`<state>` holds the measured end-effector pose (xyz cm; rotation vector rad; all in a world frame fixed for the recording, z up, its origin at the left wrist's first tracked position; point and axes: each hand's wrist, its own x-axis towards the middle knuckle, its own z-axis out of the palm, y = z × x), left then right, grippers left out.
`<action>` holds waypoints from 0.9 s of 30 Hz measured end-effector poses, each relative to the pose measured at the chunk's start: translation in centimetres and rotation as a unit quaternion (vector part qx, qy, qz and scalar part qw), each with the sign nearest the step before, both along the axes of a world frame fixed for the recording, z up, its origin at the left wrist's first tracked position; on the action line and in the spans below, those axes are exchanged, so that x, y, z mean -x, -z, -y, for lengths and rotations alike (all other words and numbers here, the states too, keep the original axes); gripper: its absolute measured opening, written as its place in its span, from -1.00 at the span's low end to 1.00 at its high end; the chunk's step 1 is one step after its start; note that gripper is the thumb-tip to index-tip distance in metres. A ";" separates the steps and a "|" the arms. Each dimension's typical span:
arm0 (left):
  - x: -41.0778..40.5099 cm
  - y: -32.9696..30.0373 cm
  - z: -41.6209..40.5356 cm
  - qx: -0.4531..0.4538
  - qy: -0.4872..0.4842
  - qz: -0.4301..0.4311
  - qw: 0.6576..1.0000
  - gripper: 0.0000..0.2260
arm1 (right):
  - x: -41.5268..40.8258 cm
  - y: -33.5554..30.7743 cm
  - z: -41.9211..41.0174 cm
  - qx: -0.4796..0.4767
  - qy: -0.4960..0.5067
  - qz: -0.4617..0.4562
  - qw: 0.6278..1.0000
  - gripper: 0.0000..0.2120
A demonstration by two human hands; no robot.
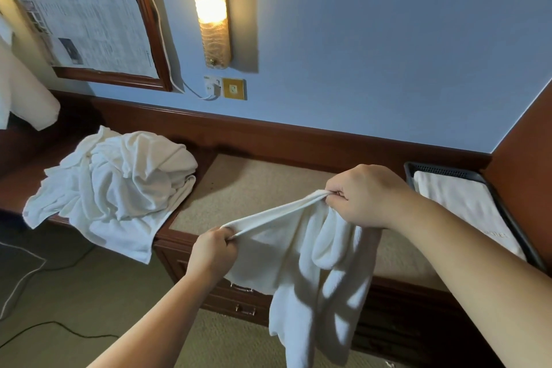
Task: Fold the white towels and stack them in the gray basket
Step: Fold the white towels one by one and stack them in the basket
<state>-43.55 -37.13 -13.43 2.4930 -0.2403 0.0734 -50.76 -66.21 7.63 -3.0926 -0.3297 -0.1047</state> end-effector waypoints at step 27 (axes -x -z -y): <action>-6.7 -12.8 -10.2 -0.177 0.218 0.283 0.917 -0.88 | 2.1 3.1 3.0 -0.007 0.143 -0.090 0.986 -0.24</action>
